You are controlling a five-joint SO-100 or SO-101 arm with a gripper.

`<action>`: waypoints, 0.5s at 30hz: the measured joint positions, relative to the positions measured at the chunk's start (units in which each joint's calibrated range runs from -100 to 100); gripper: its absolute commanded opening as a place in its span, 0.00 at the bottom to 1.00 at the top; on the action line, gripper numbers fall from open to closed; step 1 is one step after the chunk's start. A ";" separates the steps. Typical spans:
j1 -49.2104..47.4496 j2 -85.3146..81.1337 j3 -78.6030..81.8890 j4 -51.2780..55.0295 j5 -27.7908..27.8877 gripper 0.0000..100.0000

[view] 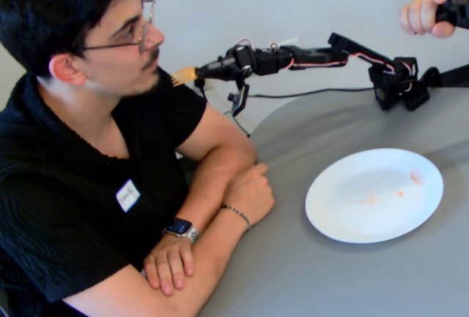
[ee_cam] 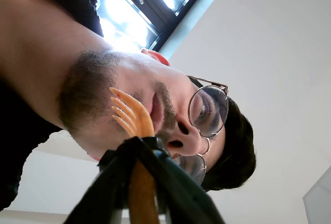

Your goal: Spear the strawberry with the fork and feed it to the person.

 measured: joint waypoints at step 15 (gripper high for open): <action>-16.60 -14.08 -17.93 59.46 -7.25 0.01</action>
